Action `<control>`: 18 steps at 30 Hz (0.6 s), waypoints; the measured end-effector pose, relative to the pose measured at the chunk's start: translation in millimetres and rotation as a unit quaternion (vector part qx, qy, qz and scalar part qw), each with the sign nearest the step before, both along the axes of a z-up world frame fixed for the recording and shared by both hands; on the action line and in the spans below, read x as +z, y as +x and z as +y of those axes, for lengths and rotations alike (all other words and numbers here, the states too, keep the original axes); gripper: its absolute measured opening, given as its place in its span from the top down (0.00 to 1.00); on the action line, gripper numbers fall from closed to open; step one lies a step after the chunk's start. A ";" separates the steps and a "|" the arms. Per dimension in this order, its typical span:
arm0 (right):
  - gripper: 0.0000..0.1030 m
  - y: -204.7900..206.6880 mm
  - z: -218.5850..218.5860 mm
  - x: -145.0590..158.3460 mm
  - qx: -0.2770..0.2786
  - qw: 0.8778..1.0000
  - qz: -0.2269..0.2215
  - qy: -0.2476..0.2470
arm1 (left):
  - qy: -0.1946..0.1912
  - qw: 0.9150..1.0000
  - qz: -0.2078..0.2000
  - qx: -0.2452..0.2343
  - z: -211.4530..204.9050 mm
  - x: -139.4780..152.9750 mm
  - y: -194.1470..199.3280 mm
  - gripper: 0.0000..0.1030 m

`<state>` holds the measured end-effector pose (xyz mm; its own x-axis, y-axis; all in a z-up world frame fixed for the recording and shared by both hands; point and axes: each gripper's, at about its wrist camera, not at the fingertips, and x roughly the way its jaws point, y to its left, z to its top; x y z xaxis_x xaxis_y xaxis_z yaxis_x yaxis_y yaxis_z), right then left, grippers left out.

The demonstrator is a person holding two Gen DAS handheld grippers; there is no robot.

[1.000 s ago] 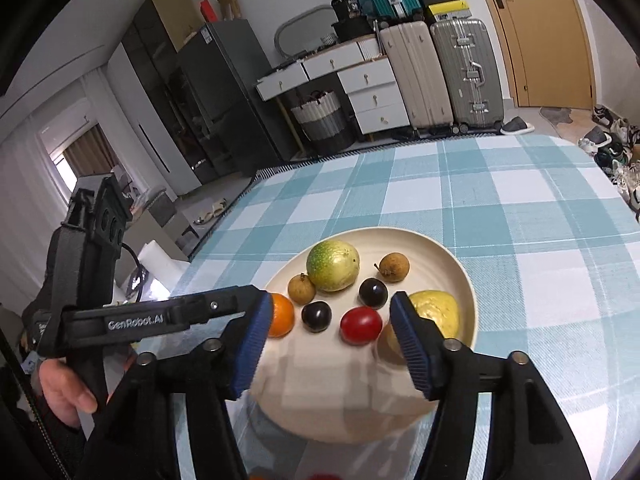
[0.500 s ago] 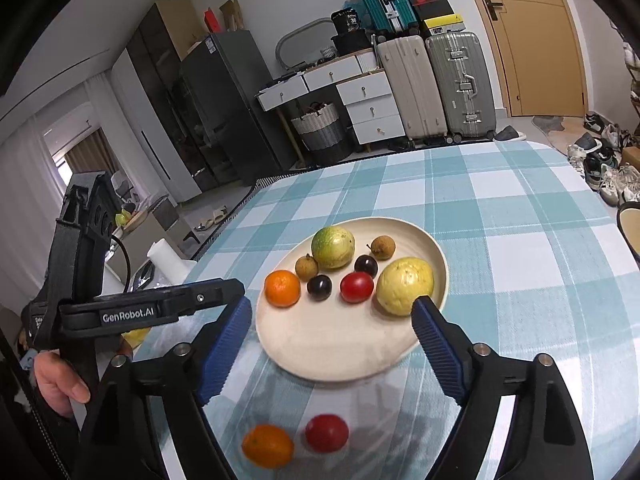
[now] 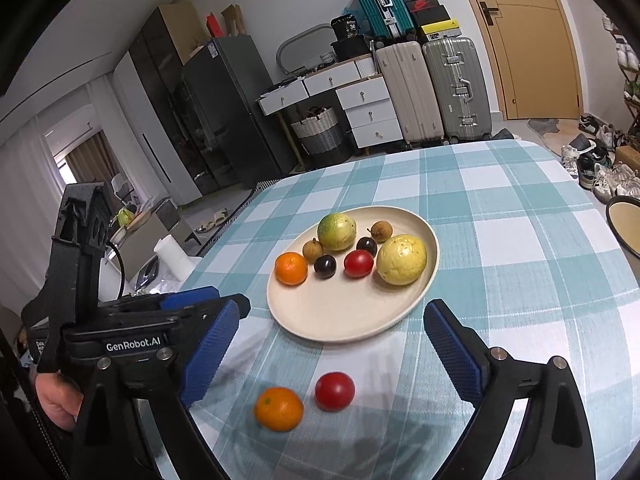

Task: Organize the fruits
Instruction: 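Lift both open tools away from the plate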

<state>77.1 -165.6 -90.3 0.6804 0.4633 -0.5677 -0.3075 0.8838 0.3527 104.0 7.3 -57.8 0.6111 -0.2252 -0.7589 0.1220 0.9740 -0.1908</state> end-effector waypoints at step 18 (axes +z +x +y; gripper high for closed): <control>0.05 -29.1 -4.8 -13.6 -0.002 1.000 0.013 -0.002 | 0.017 1.000 -0.001 0.010 -1.2 -15.0 -34.4 0.01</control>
<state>48.1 -170.4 -103.9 0.6670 0.4585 -0.5873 -0.2941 0.8862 0.3579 69.6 6.0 -72.8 0.6164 -0.1865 -0.7650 0.1025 0.9823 -0.1569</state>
